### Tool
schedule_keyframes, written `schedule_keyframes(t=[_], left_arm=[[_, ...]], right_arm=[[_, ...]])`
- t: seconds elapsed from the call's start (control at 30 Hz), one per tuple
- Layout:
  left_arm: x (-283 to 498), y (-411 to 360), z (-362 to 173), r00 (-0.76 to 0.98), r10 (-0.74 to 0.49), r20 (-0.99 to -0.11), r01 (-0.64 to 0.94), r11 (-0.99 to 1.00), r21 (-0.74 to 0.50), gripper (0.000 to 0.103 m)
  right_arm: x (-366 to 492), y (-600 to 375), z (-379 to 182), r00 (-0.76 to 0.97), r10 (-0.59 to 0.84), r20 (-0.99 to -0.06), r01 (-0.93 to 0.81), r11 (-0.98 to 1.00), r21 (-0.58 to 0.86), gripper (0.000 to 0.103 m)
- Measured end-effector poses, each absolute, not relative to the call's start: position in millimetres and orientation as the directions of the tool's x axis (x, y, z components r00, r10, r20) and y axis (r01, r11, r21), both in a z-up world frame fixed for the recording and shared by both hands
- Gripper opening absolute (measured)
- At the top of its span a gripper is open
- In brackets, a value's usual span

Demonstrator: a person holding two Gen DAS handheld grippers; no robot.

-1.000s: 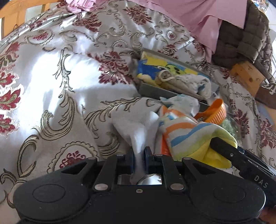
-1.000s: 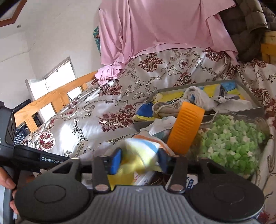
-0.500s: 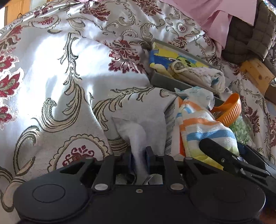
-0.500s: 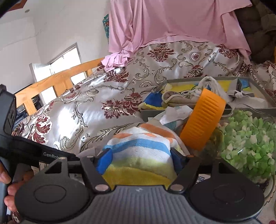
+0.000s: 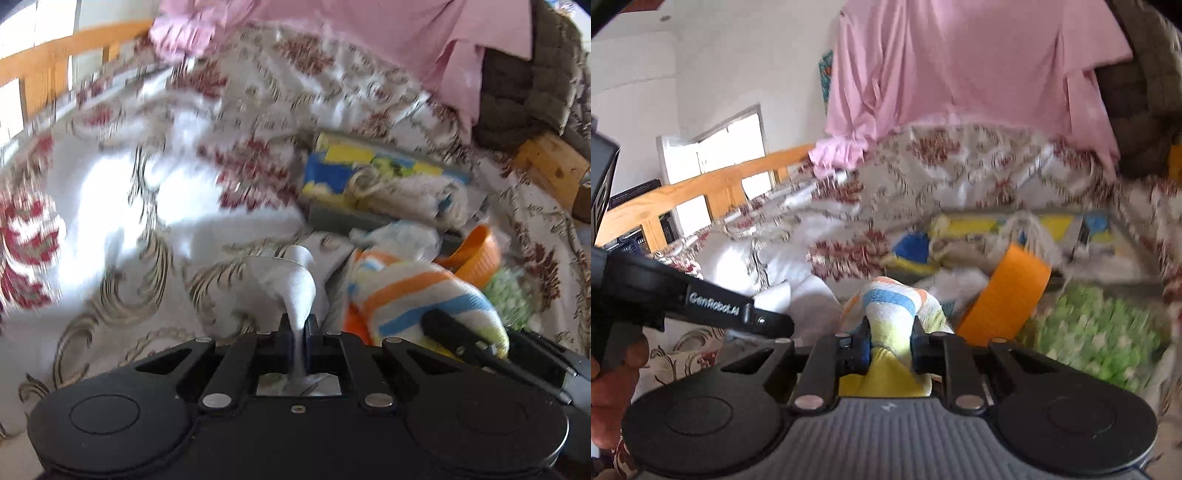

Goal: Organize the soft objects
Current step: 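Carry the white cloth and striped towel over the cartoon-drawing tray with both tools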

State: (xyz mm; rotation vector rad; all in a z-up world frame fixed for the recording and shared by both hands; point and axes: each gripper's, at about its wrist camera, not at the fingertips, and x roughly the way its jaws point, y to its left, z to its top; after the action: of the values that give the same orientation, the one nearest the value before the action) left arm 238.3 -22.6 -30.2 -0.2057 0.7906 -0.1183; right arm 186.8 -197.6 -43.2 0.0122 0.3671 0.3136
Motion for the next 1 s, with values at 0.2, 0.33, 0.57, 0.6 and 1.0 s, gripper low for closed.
schedule_keyframes(t=[0.2, 0.33, 0.57, 0.6, 1.0], left_arm=[[227.6, -41.3, 2.5, 0.769, -0.119, -0.629, 0.004, 0.983, -0.182, 0.005], [233.3, -55.2, 23.7, 0.794, -0.143, -0.591, 0.03, 0.98, -0.196, 0.005], [266.5, -85.9, 60.5, 0.826, -0.173, -0.536, 0.123, 0.984, -0.127, 0.005], [275.3, -90.3, 65.2, 0.826, -0.179, -0.535, 0.135, 0.983, -0.121, 0.005], [389.2, -150.0, 67.4, 0.811, -0.391, -0.436, 0.293, 0.916, -0.275, 0.006]], right_arm=[[171.7, -206.4, -15.2, 0.931, 0.292, -0.221, -0.295, 0.955, 0.021, 0.02], [178.8, -223.6, 2.4, 0.95, 0.281, -0.134, -0.28, 0.96, 0.027, 0.02], [233.3, -286.7, 15.1, 0.974, 0.215, -0.064, -0.2, 0.961, 0.189, 0.02], [240.6, -295.7, 13.9, 0.978, 0.199, -0.064, -0.183, 0.962, 0.201, 0.02], [321.3, -381.2, -12.2, 0.993, 0.073, -0.088, -0.028, 0.902, 0.432, 0.02]])
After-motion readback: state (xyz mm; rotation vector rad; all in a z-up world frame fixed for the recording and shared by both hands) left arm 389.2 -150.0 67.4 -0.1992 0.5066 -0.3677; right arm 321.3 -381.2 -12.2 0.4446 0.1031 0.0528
